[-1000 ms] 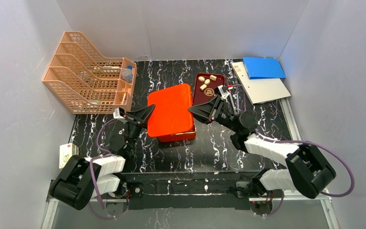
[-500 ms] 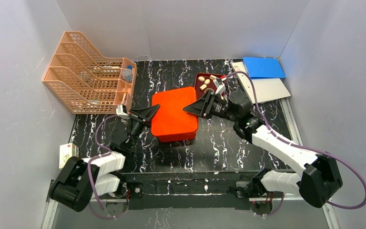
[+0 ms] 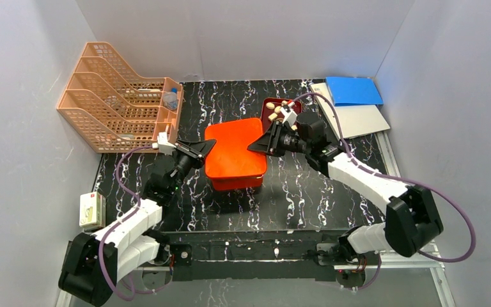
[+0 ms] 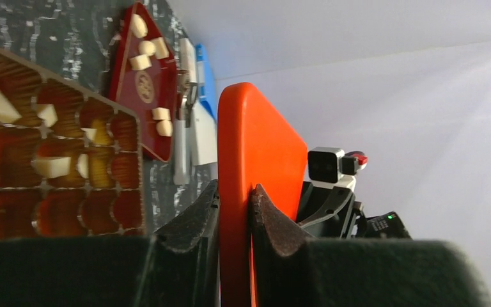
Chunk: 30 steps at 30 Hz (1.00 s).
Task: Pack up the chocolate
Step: Pick up the box lid from the center of the board, then close the box lid on the packing box.
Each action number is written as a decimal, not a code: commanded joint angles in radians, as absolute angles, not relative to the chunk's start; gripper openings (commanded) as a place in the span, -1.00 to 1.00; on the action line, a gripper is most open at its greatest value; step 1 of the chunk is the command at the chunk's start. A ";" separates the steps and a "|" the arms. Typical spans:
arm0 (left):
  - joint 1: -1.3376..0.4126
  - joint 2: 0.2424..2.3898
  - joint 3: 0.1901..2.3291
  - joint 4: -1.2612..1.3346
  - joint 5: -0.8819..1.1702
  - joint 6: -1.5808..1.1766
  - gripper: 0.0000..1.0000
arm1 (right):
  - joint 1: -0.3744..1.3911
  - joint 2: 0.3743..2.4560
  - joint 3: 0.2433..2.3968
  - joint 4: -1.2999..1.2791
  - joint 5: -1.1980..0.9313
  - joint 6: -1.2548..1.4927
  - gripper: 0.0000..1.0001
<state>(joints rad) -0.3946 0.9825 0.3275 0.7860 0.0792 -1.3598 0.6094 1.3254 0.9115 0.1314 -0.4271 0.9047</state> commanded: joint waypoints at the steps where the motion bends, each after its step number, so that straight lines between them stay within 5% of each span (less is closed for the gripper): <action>1: -0.395 0.987 0.354 0.522 0.015 -1.164 -1.00 | 0.563 1.403 0.971 0.180 -0.420 0.807 -0.57; 22: -0.387 1.122 0.275 0.500 -0.096 -1.108 -0.72 | 0.451 1.666 0.915 0.492 -0.635 0.886 -0.64; 30: -0.373 1.111 0.225 0.507 -0.131 -1.109 -0.01 | 0.436 1.753 0.893 0.634 -0.678 0.955 -0.64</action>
